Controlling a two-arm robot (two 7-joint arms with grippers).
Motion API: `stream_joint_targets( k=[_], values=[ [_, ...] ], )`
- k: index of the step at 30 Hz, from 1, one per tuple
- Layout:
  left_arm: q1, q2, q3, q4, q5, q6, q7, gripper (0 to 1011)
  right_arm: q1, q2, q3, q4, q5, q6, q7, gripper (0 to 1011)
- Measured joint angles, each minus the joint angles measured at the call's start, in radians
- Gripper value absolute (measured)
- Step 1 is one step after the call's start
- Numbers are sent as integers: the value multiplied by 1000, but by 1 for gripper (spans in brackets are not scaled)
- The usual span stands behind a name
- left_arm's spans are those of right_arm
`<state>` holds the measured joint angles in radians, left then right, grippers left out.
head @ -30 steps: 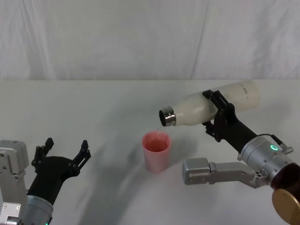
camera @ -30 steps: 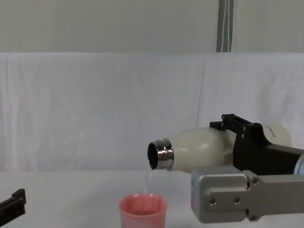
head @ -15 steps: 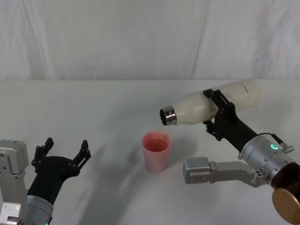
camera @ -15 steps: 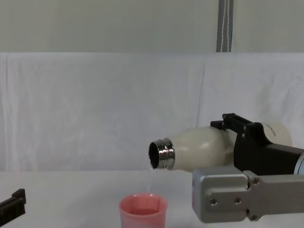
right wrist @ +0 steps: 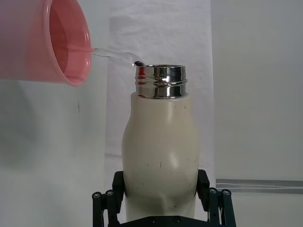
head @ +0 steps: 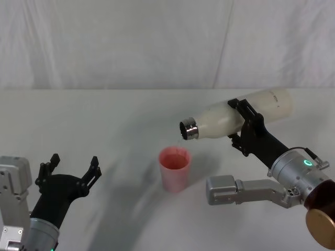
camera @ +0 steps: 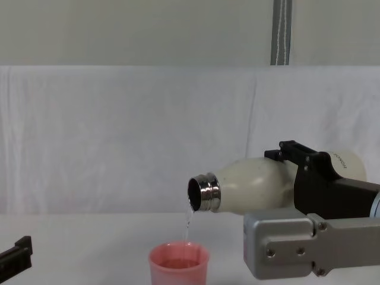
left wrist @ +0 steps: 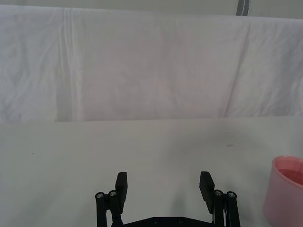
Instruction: Grasp the thermos with one hand and pour water into the cup lid.
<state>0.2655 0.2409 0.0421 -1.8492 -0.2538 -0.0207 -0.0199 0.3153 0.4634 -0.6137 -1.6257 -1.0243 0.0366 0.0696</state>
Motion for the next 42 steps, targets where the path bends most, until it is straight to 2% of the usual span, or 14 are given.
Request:
stream_joint_targets(
  k=[35, 42],
  values=[
    [0, 0, 0, 0, 0, 0, 0, 1001, 3, 9, -4, -5, -8, 0, 5, 947],
    [0, 0, 0, 0, 0, 0, 0, 1001, -3, 1, 8, -5, 28, -9, 5, 947]
  ],
)
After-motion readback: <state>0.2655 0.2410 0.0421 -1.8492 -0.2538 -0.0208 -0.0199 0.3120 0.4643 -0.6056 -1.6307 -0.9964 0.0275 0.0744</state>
